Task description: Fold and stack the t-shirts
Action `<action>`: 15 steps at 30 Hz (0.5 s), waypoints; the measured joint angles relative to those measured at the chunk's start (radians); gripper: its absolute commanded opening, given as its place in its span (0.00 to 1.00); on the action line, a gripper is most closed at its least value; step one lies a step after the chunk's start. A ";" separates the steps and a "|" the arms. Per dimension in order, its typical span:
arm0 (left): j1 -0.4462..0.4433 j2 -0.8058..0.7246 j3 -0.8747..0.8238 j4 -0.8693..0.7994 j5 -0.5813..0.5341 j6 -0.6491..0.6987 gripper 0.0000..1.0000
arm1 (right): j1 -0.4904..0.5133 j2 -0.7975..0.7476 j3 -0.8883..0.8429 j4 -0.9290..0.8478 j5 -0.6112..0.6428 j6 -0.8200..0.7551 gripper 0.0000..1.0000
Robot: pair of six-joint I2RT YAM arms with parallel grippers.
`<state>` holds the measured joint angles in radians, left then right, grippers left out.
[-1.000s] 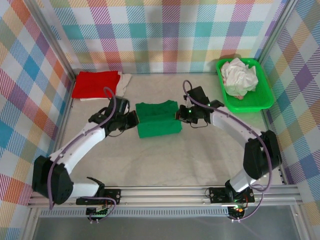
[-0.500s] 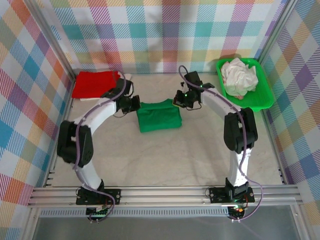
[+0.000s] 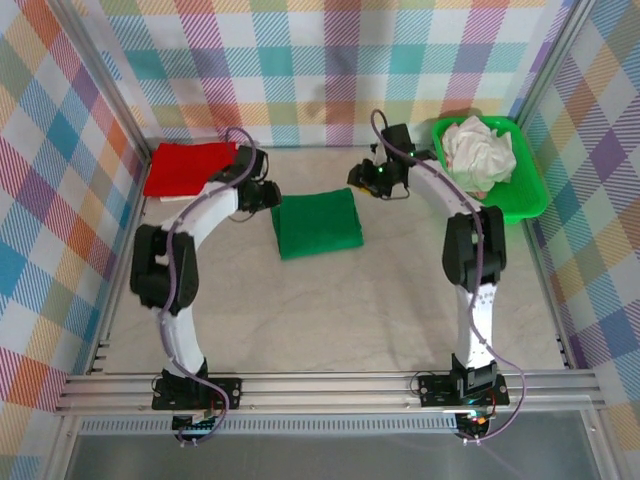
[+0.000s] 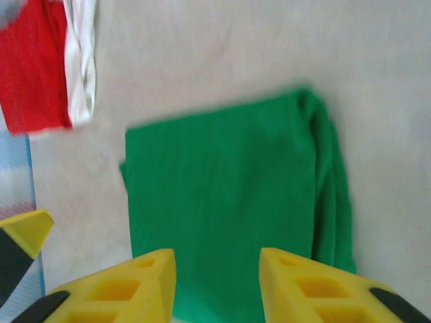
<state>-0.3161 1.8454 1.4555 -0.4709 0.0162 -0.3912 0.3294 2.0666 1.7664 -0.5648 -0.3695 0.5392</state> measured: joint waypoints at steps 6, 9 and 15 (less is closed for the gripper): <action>-0.156 -0.138 -0.244 0.247 0.049 -0.043 0.25 | 0.100 -0.143 -0.257 0.160 -0.077 -0.002 0.20; -0.154 -0.066 -0.312 0.362 0.060 -0.059 0.22 | 0.110 -0.087 -0.295 0.231 -0.092 -0.002 0.20; -0.140 0.010 -0.442 0.521 0.051 -0.082 0.20 | 0.089 0.037 -0.397 0.340 -0.100 -0.002 0.19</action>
<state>-0.4564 1.8553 1.0134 0.0498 0.0677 -0.4732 0.4187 2.1040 1.3689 -0.2253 -0.4690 0.5369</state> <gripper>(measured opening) 0.197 0.189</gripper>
